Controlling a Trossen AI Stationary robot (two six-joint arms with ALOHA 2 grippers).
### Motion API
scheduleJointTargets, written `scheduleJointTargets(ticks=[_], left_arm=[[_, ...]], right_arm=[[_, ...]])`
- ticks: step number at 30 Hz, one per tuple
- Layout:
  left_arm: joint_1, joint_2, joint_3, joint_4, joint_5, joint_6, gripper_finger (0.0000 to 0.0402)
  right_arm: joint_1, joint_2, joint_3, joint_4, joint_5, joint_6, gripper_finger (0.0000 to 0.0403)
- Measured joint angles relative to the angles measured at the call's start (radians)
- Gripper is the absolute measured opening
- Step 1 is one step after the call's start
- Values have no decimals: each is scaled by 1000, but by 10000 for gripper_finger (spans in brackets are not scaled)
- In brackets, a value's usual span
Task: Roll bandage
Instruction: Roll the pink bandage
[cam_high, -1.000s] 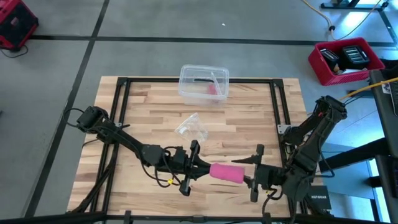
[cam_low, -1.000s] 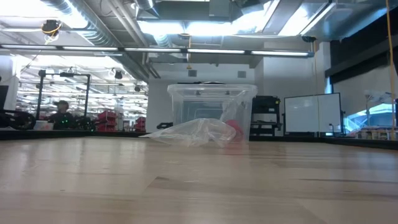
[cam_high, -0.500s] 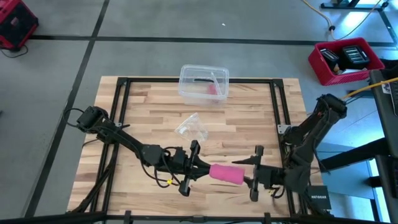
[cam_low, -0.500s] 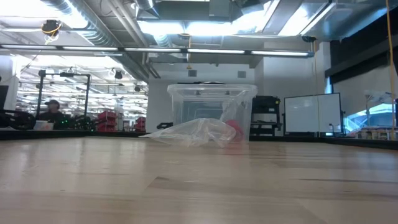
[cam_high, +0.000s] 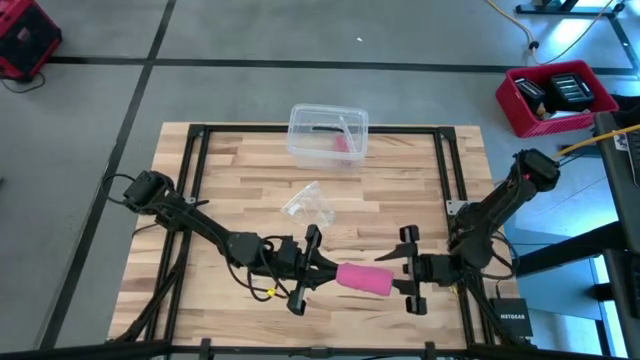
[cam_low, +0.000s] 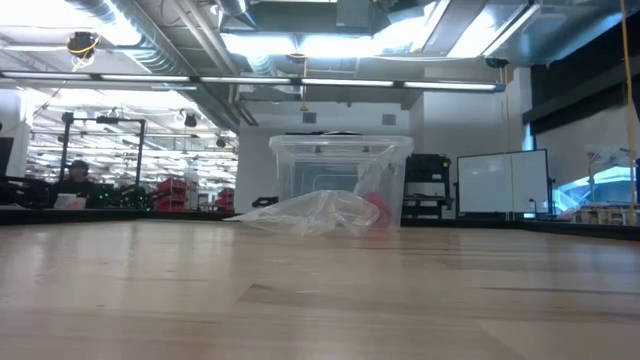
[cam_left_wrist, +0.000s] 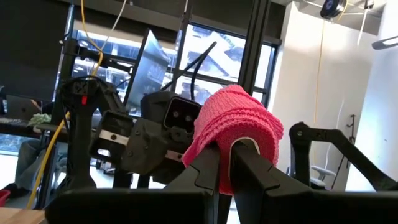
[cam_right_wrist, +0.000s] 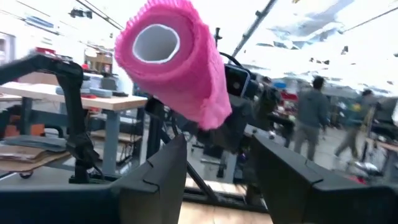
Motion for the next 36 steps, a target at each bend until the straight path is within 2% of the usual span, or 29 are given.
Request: scheduleJointTargets(ticks=[2, 11, 18, 25, 30, 36], left_arm=[[0, 0, 0, 1, 0, 0, 21], [0, 0, 0, 1, 0, 0, 21], [6, 0, 0, 3, 0, -3, 21], [8, 0, 0, 4, 0, -24, 21], [7, 0, 0, 5, 0, -33, 21], [6, 0, 0, 27, 0, -19, 21]], right_arm=[[-22, 7, 11, 2, -51, 1, 182], [-62, 13, 36, 2, -109, -6, 174], [-62, 13, 39, 2, -120, -52, 102], [-62, 13, 39, 1, -115, -75, 11], [-60, 13, 39, -1, -17, -76, 16], [-60, 13, 39, -26, -1, -41, 9]])
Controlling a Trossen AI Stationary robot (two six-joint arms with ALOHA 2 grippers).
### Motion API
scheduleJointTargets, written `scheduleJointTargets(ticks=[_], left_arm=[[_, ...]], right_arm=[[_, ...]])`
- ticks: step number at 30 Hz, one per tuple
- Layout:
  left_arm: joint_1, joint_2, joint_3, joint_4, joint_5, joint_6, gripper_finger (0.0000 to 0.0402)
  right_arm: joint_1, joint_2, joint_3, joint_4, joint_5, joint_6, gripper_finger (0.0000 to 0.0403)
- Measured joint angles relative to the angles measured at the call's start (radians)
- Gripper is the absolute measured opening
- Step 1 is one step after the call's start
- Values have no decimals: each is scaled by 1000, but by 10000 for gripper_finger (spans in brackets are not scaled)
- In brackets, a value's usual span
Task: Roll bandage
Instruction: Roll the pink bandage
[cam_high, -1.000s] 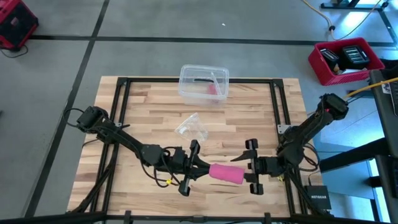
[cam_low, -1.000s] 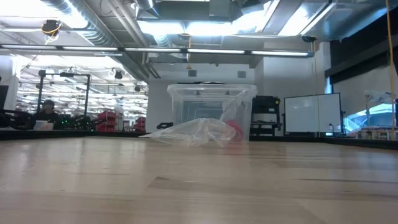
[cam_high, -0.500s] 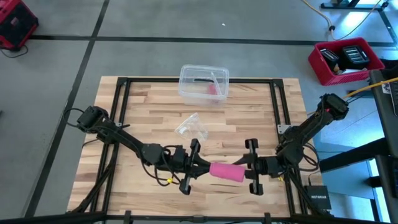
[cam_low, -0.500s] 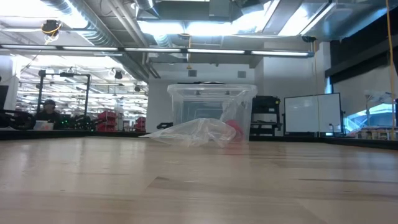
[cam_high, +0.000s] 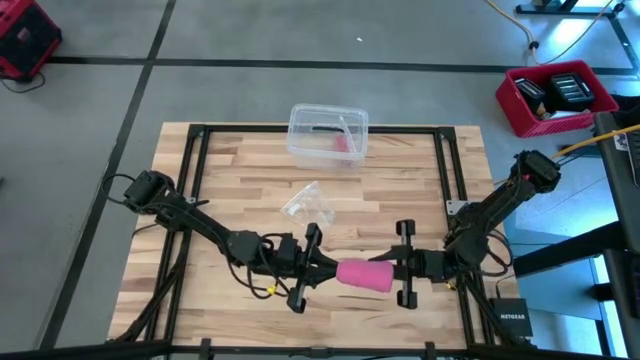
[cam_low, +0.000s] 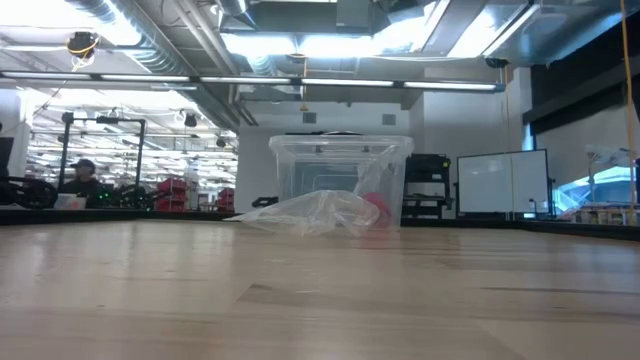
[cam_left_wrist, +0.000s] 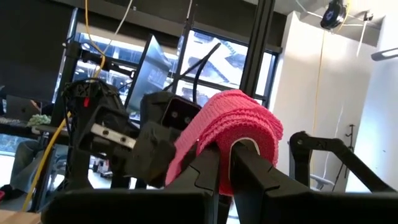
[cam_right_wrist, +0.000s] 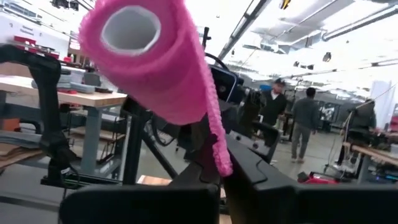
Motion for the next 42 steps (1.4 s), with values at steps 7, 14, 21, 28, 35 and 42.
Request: scheduleJointTargets(ticks=[7, 14, 21, 28, 35, 42], left_arm=[[0, 0, 0, 8, -8, 87, 21], [-3, 0, 0, -1, -37, 102, 21], [-19, -36, 0, -54, -49, 120, 21], [-9, -39, 0, -57, -79, 177, 21], [16, -39, 0, -76, -80, 201, 21], [22, -39, 0, -81, -79, 300, 21]], right_arm=[[1, 0, 0, -46, 6, 87, 6], [22, -3, 0, -57, 81, 94, 4], [68, -9, 0, -54, 174, 72, 4], [72, -9, 0, -56, 167, 93, 5], [57, -9, 0, -56, 152, 98, 6], [57, -9, 0, -56, 132, 129, 6]])
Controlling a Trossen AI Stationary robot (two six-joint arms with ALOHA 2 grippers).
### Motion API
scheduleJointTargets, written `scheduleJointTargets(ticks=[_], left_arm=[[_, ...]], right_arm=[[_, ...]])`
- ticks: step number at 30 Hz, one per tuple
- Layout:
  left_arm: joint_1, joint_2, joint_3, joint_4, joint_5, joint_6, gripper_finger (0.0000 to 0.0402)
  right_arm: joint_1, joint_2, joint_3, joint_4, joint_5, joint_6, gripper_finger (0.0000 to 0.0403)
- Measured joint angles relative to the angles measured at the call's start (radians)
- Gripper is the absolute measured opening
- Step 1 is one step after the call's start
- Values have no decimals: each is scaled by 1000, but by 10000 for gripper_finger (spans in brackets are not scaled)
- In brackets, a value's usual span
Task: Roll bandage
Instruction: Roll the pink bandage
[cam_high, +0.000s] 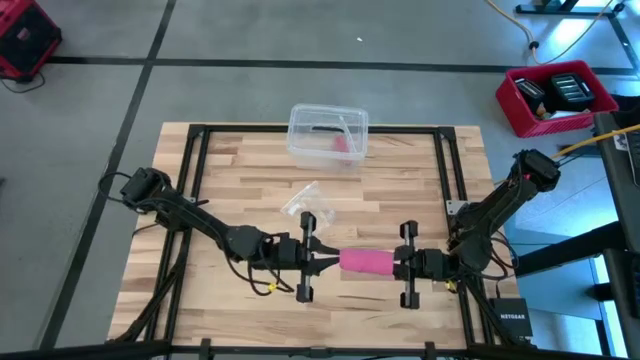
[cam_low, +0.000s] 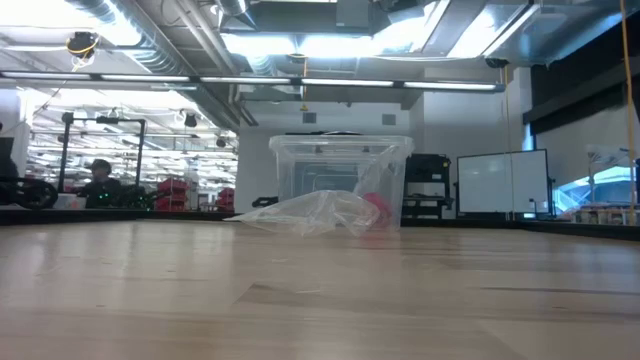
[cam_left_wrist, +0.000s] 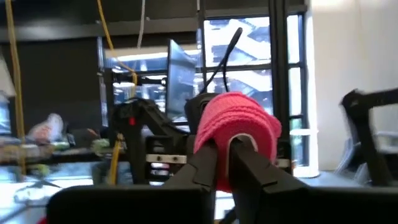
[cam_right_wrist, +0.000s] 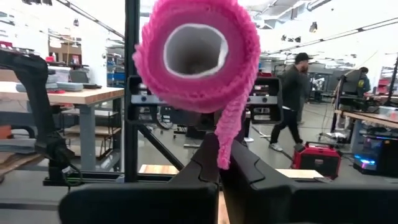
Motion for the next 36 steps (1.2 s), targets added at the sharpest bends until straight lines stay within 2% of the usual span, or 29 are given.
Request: scheduleJointTargets(ticks=[8, 11, 18, 27, 36], left_arm=[[0, 0, 0, -26, -13, 295, 21], [-1, 0, 0, -49, -49, 403, 21], [-1, 0, 0, -100, -77, 592, 21], [-9, 0, 0, -106, -81, 638, 21], [-8, 0, 0, -108, -80, 632, 21]], right_arm=[[0, 0, 0, 0, -39, 98, 7], [2, 0, -1, -2, -59, 148, 7], [2, 0, -1, -3, -93, 212, 7], [1, 1, -1, -17, -131, 259, 21], [0, 3, -1, -42, -155, 335, 82]])
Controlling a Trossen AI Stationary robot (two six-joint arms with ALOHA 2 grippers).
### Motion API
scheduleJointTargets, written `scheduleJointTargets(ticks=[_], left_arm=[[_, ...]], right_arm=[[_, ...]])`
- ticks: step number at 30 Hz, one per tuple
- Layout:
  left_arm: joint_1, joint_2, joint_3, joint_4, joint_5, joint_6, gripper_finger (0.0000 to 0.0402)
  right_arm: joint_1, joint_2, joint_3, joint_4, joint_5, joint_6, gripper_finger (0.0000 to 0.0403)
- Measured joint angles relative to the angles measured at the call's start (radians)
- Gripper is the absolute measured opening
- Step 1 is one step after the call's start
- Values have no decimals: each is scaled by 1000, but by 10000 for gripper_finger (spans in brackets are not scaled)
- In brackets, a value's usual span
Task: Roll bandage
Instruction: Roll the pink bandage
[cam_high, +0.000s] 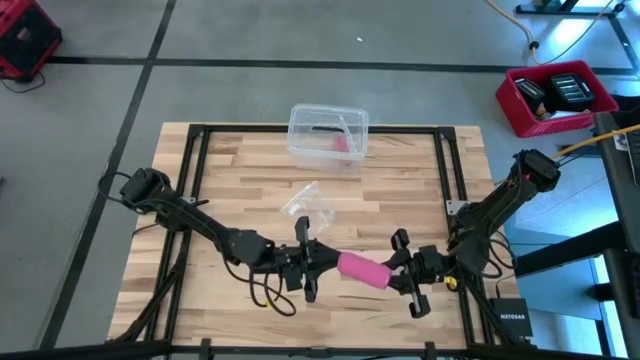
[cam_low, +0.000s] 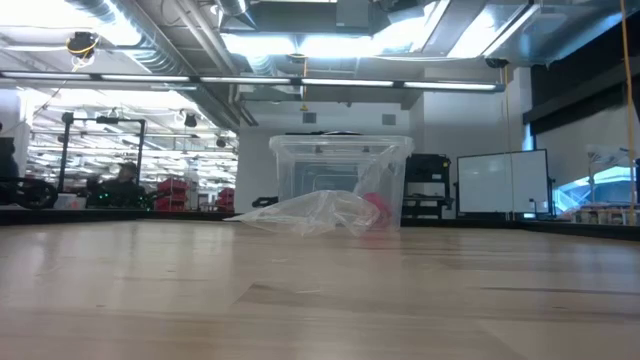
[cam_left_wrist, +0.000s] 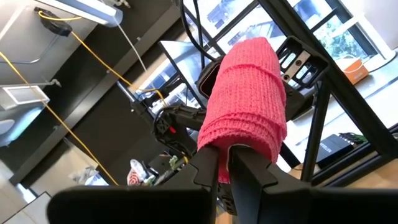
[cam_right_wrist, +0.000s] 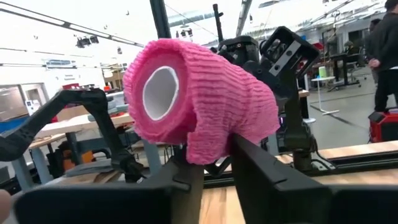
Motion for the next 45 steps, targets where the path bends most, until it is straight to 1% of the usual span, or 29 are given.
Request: scheduleJointTargets(ticks=[4, 13, 17, 23, 28, 33, 35, 39, 45], left_arm=[[0, 0, 0, 0, -2, -8, 21], [1, 0, 0, 0, -20, -15, 21], [2, 0, 0, -27, -29, -16, 21], [3, 0, 0, -56, -42, -16, 21], [3, 0, 0, -77, -76, -16, 21], [3, 0, 0, -76, -84, -25, 21], [3, 0, 0, -81, -85, -28, 21], [3, 0, 0, -100, -90, -35, 21], [3, 0, 0, -103, -97, -42, 21]], right_arm=[[2, 0, 0, -1, 0, 1, 92], [2, 0, 0, -2, -2, -26, 88], [1, 1, 0, 6, -41, -17, 88], [2, 1, 1, 39, -36, -25, 87], [2, 1, 6, 41, -32, 37, 87], [-1, 1, 7, 21, 35, 101, 87], [-11, 1, 7, 19, 43, 154, 87], [-20, 1, 7, 23, -3, 234, 87], [-17, 1, 7, 29, -31, 247, 87]])
